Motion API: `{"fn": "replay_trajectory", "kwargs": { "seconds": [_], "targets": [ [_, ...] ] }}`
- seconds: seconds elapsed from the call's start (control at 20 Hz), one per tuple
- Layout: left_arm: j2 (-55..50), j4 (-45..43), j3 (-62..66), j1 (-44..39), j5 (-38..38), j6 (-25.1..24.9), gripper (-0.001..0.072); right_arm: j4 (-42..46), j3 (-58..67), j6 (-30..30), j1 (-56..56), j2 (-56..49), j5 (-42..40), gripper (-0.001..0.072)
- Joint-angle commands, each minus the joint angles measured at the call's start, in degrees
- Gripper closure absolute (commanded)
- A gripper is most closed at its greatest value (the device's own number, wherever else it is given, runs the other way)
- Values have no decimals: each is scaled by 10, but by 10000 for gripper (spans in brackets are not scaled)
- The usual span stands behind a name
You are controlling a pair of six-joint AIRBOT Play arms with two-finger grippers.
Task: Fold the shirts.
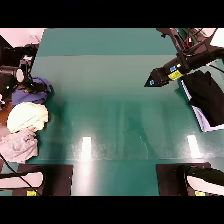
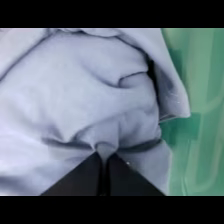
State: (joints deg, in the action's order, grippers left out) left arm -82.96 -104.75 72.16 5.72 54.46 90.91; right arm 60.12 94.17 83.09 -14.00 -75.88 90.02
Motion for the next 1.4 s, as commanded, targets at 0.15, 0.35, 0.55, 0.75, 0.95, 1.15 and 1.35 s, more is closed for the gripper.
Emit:
{"fn": "replay_trajectory", "kwargs": {
  "seconds": [0.15, 0.35, 0.55, 0.75, 0.95, 1.15, 1.35],
  "targets": [
    [68, 44, 191, -45, 86, -75, 683, 0, 99, 0, 41, 0, 0, 694],
    [156, 226, 311, -115, 99, -181, 682, 0, 192, 0, 81, 0, 0, 694],
    [177, 420, 354, -188, 159, -245, 682, -2, 243, 0, 113, 3, 0, 694],
    [129, 435, 354, -265, 210, -250, 682, -1, 176, 0, 120, 46, -16, 694],
    [25, 435, 353, -296, 232, -235, 681, -1, 106, 0, 120, 85, -20, 694],
    [-56, 443, 353, -290, 246, -158, 39, 1, 63, -1, 120, 106, -21, 694],
    [-57, 444, 347, -239, 345, -144, 36, 1, 51, -1, 120, 105, -30, 694]
  ]
}}
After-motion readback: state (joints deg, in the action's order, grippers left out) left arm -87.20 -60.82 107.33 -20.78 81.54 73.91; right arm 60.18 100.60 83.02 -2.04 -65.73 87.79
